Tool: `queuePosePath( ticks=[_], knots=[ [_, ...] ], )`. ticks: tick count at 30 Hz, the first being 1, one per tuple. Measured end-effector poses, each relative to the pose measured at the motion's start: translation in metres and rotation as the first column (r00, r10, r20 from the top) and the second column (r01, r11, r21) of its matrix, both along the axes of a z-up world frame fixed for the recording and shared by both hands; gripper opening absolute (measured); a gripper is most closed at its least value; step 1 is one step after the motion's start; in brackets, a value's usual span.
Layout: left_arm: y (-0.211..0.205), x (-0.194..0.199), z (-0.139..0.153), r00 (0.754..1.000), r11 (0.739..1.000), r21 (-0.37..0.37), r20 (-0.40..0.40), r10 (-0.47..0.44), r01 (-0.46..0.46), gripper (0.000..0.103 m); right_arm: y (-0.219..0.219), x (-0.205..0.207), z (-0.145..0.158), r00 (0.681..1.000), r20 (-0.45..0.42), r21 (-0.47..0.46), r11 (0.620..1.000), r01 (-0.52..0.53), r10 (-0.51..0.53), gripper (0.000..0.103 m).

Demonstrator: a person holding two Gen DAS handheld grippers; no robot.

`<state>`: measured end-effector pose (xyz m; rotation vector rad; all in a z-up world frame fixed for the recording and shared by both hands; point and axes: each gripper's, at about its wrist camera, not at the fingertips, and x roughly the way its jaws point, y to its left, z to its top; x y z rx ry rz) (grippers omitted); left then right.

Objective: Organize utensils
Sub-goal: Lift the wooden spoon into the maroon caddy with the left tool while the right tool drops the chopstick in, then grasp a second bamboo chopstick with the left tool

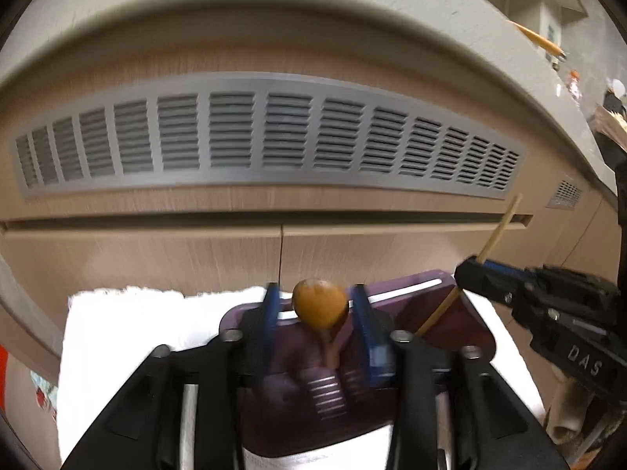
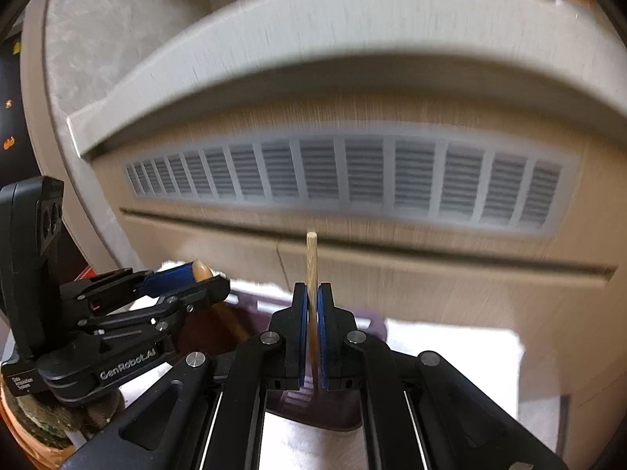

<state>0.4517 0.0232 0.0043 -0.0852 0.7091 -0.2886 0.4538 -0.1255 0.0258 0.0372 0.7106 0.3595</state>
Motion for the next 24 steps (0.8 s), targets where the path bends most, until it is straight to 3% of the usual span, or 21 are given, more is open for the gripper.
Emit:
queuePosePath(
  ticks=[1,6,12,16,20,24],
  knots=[
    [0.002,-0.001,-0.001,1.000,1.000,-0.009,0.003,0.001,-0.001,0.060,0.000,0.000,-0.005,1.000,-0.008,0.000,1.000,-0.002,0.002,0.006],
    [0.009,-0.019,0.012,0.996,1.000,0.021,0.086,0.015,-0.016,0.063,-0.001,-0.007,-0.011,1.000,0.012,-0.044,0.999,0.021,-0.021,0.027],
    [0.032,-0.049,0.027,0.991,0.998,0.006,0.113,0.069,-0.070,0.067,-0.008,-0.036,0.000,0.997,0.061,-0.089,0.994,0.060,-0.055,0.031],
    [0.045,-0.080,0.023,0.993,0.997,0.011,0.098,0.069,-0.070,0.068,-0.019,-0.062,0.006,0.994,0.081,-0.102,0.991,0.086,-0.078,0.036],
    [0.053,-0.116,0.006,0.998,0.999,0.016,0.055,0.044,-0.045,0.069,-0.018,-0.096,0.000,0.992,0.099,-0.139,0.986,0.097,-0.083,0.060],
    [0.058,-0.154,-0.020,1.000,1.000,0.010,-0.005,0.029,-0.029,0.071,-0.012,-0.127,-0.013,0.994,0.097,-0.189,0.979,0.077,-0.059,0.064]
  ],
)
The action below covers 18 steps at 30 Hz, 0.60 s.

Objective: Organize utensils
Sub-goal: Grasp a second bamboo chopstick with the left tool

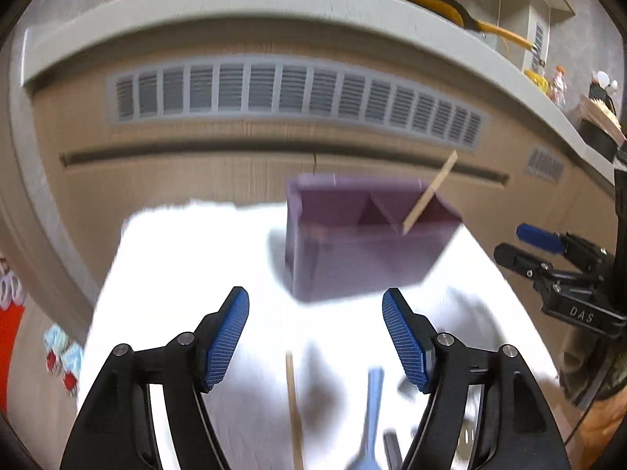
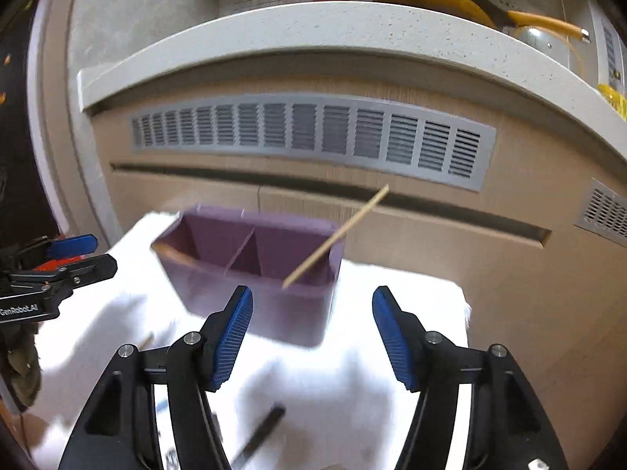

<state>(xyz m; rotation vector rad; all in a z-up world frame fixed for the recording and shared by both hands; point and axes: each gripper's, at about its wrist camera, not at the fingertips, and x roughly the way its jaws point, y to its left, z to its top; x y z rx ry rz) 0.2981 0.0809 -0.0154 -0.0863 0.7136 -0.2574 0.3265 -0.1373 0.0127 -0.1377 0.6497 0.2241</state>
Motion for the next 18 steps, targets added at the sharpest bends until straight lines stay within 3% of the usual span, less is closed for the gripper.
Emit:
queuePosePath(
  ticks=[4,9,15,18],
  knots=[
    [-0.009,-0.040,-0.022,0.998,0.999,0.010,-0.054,-0.044,0.044,0.071,0.002,-0.031,-0.016,0.999,-0.027,-0.011,1.000,-0.018,0.018,0.073],
    [-0.020,-0.086,-0.041,0.992,0.995,0.036,-0.085,-0.095,0.098,0.071,0.005,-0.070,-0.031,1.000,-0.013,-0.053,0.998,-0.028,0.027,0.094],
    [-0.026,-0.115,-0.057,0.987,0.995,0.006,-0.123,-0.101,0.102,0.071,0.002,-0.095,-0.048,0.994,-0.087,-0.045,0.997,-0.068,0.063,0.097],
    [-0.028,-0.123,-0.060,0.987,0.994,-0.011,-0.124,-0.105,0.105,0.066,-0.004,-0.102,-0.057,0.990,-0.128,-0.008,0.998,-0.063,0.062,0.097]
  ],
)
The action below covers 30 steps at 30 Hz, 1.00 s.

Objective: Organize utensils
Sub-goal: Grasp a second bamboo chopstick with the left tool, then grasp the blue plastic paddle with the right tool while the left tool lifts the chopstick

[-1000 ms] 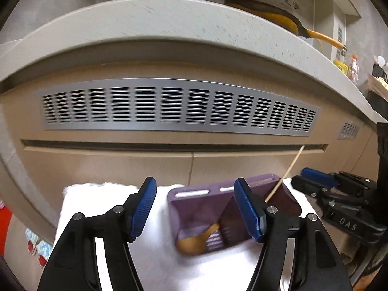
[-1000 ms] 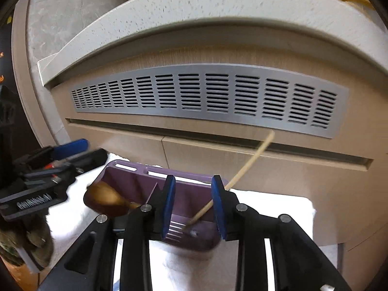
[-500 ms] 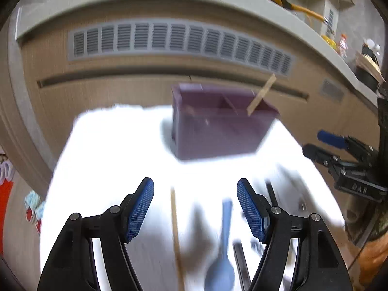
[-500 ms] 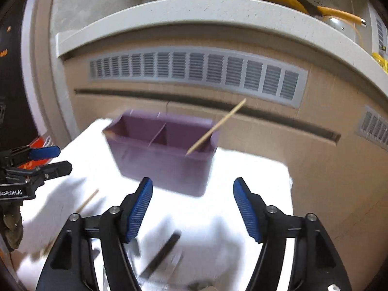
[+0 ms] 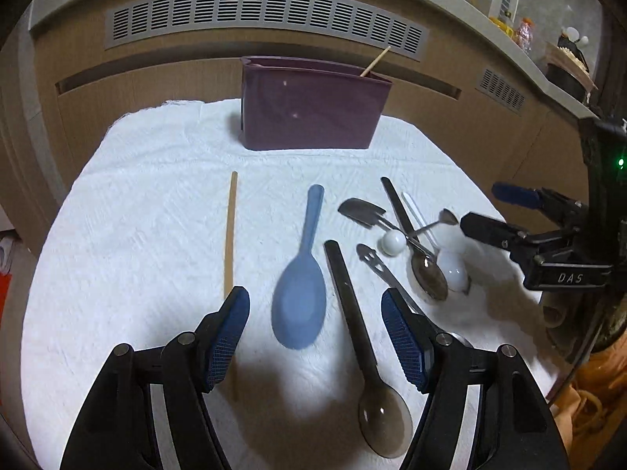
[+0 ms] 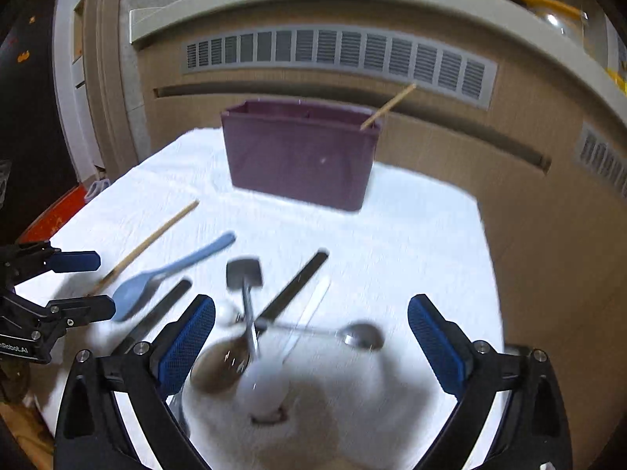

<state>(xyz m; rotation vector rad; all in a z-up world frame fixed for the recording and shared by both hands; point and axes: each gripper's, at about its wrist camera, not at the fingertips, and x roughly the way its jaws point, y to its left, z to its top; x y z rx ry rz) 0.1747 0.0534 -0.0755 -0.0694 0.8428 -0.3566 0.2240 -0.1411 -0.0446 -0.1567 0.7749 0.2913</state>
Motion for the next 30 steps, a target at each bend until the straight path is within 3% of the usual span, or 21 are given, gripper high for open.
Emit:
queuePosePath(
  ticks=[4,11,12,13,15,22,27,30],
  knots=[
    [-0.001,-0.003,0.000,1.000,1.000,-0.008,0.005,0.007,-0.007,0.055,-0.006,-0.012,-0.014,0.999,-0.038,0.026,1.000,0.004,-0.003,0.097],
    [0.022,0.028,0.003,0.987,0.986,0.050,-0.012,0.162,-0.161,0.054,-0.006,-0.024,-0.023,0.999,-0.044,0.031,0.999,-0.008,0.010,0.097],
    [0.025,0.036,0.003,0.985,0.982,0.070,-0.013,0.174,-0.173,0.049,-0.005,-0.024,-0.024,0.999,-0.048,0.033,0.999,-0.011,0.013,0.097],
    [0.027,0.045,0.002,0.983,0.979,0.092,-0.016,0.182,-0.180,0.035,-0.004,-0.024,-0.026,0.999,-0.051,0.035,0.999,-0.013,0.015,0.097],
    [0.027,0.064,-0.001,0.984,0.981,0.102,-0.053,0.170,-0.164,0.027,-0.003,-0.023,-0.027,0.998,-0.053,0.033,0.999,-0.016,0.017,0.097],
    [0.020,0.121,-0.007,0.980,0.974,0.174,-0.109,0.167,-0.147,0.023,0.001,-0.030,-0.025,0.999,-0.019,0.014,0.999,-0.044,0.044,0.095],
    [0.013,0.143,-0.017,0.972,0.973,0.201,-0.180,0.147,-0.110,0.023,0.006,-0.034,-0.026,0.997,-0.017,0.003,0.997,-0.078,0.078,0.081],
    [0.007,0.149,-0.025,0.968,0.971,0.222,-0.209,0.139,-0.092,0.023,0.009,-0.030,-0.027,0.993,-0.051,0.014,0.995,-0.102,0.103,0.053]
  ],
)
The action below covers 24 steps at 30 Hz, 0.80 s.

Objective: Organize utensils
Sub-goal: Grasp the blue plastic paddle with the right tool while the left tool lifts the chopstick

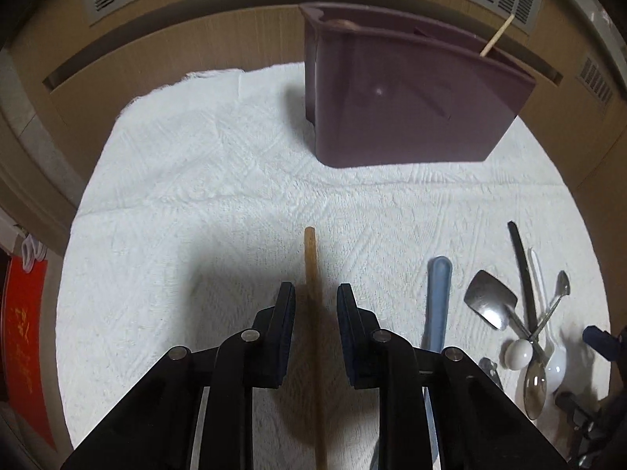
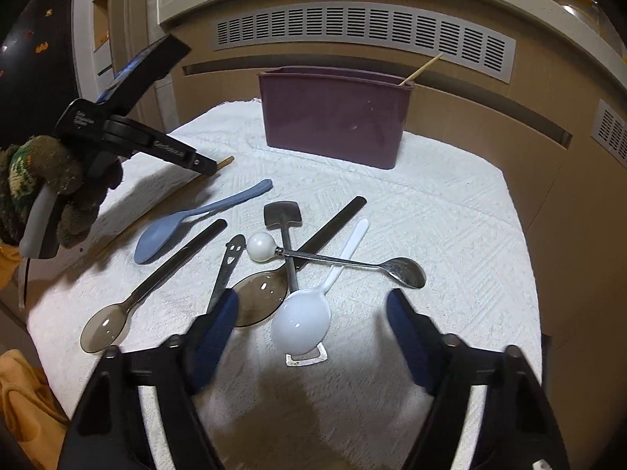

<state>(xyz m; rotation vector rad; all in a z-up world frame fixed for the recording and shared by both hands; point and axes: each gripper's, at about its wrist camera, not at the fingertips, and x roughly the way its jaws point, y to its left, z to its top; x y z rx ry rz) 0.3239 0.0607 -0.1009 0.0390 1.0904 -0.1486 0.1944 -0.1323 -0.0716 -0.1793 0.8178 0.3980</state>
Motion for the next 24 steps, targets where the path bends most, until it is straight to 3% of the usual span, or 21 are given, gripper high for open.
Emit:
queuePosePath(
  ticks=[2,5,10,12,13,14,17,20,24],
  knots=[
    [-0.004,0.001,-0.001,1.000,1.000,0.021,0.013,-0.009,0.009,0.023,0.004,0.005,0.002,0.999,-0.029,0.015,1.000,-0.025,0.025,0.047],
    [-0.005,0.005,-0.001,1.000,1.000,0.007,0.007,0.017,-0.017,0.029,0.015,0.013,0.009,0.998,-0.037,0.030,0.998,-0.056,0.057,0.047],
    [-0.006,0.006,0.000,1.000,1.000,0.005,0.025,0.005,-0.005,0.028,0.043,0.034,0.023,0.994,-0.067,0.069,0.995,-0.077,0.082,0.043],
    [-0.006,0.001,-0.001,0.998,1.000,0.010,0.068,-0.001,0.000,0.021,0.052,0.043,0.027,0.994,-0.079,0.077,0.995,-0.066,0.072,0.043],
    [-0.006,-0.003,-0.001,0.996,1.000,0.009,0.087,-0.005,0.004,0.011,0.057,0.048,0.028,0.994,-0.089,0.084,0.994,-0.063,0.070,0.043],
    [-0.005,-0.007,0.000,0.995,1.000,-0.002,0.099,-0.006,0.006,0.006,0.062,0.053,0.028,0.993,-0.100,0.087,0.995,-0.058,0.066,0.043],
    [0.011,-0.023,0.010,0.987,0.996,-0.086,0.150,0.049,-0.036,0.005,0.077,0.067,0.024,0.989,-0.147,0.075,0.997,-0.022,0.033,0.043],
    [0.035,-0.049,0.032,0.961,0.983,-0.161,0.246,0.125,-0.086,0.005,0.085,0.081,0.013,0.975,-0.223,0.080,0.996,0.026,-0.007,0.042],
    [0.064,-0.088,0.061,0.907,0.964,-0.232,0.366,0.207,-0.127,0.005,0.095,0.098,-0.004,0.950,-0.308,0.081,0.993,0.088,-0.059,0.034]
  ],
)
